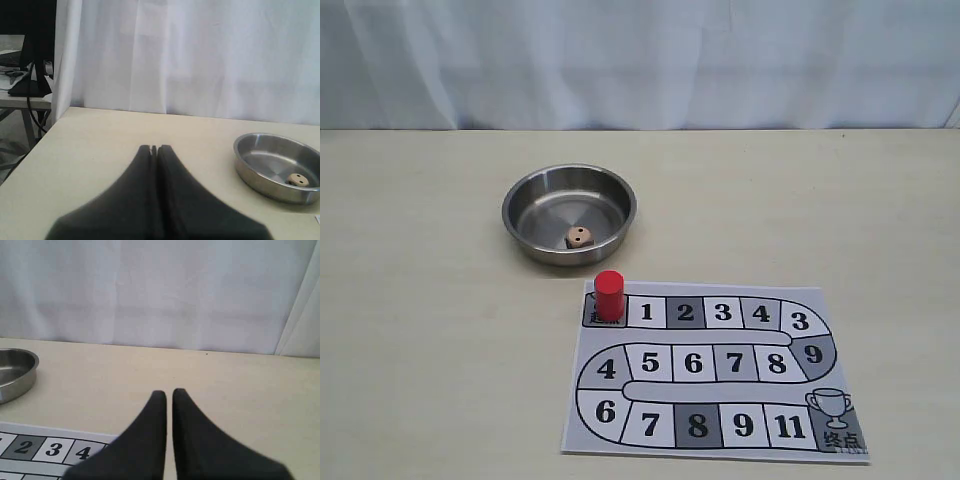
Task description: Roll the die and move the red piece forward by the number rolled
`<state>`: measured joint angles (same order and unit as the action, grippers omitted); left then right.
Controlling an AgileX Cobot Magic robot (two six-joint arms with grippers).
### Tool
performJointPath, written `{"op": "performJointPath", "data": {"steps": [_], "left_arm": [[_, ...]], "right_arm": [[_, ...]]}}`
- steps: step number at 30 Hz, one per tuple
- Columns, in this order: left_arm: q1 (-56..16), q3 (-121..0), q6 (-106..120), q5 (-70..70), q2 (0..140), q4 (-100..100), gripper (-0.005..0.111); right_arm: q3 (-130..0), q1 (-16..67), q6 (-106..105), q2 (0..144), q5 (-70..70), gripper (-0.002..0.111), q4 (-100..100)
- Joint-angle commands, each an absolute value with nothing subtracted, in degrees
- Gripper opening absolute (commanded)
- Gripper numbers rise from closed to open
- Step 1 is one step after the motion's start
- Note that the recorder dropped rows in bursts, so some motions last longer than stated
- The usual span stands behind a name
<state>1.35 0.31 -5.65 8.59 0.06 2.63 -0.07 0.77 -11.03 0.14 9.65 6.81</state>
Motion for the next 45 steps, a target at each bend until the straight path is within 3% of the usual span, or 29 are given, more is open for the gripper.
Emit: {"op": "performJointPath", "data": {"steps": [1,12,17,19,23,32,42,45], "left_arm": [[1.36,0.0,-5.76,8.13,0.0,2.54,0.0],[1.36,0.0,-5.76,8.26,0.0,2.54,0.0],[1.36,0.0,-5.76,8.26,0.0,2.54,0.0],[1.36,0.0,-5.76,8.26,0.0,2.54,0.0],[1.36,0.0,-5.76,8.26,0.0,2.54,0.0],[1.36,0.0,-5.76,8.14,0.0,2.54,0.0],[1.36,0.0,-5.76,8.14,0.0,2.54,0.0],[1.36,0.0,-5.76,8.14,0.0,2.54,0.0]], "right_arm": [[0.0,0.84,-11.12,0.0,9.35,0.004,6.79],[0.0,0.84,-11.12,0.0,8.11,0.004,6.79],[0.0,0.84,-4.99,0.0,-5.13,0.004,8.32],[-1.58,0.84,-1.36,0.0,-2.73,0.004,12.64],[-16.61,0.84,-1.88,0.24,14.7,0.004,12.77],[-40.4,0.84,-7.07,18.6,29.47,0.004,12.77],[-49.53,0.84,-13.57,40.38,29.23,0.004,15.87],[-51.24,0.84,-22.38,46.37,30.56,0.011,22.28]]}}
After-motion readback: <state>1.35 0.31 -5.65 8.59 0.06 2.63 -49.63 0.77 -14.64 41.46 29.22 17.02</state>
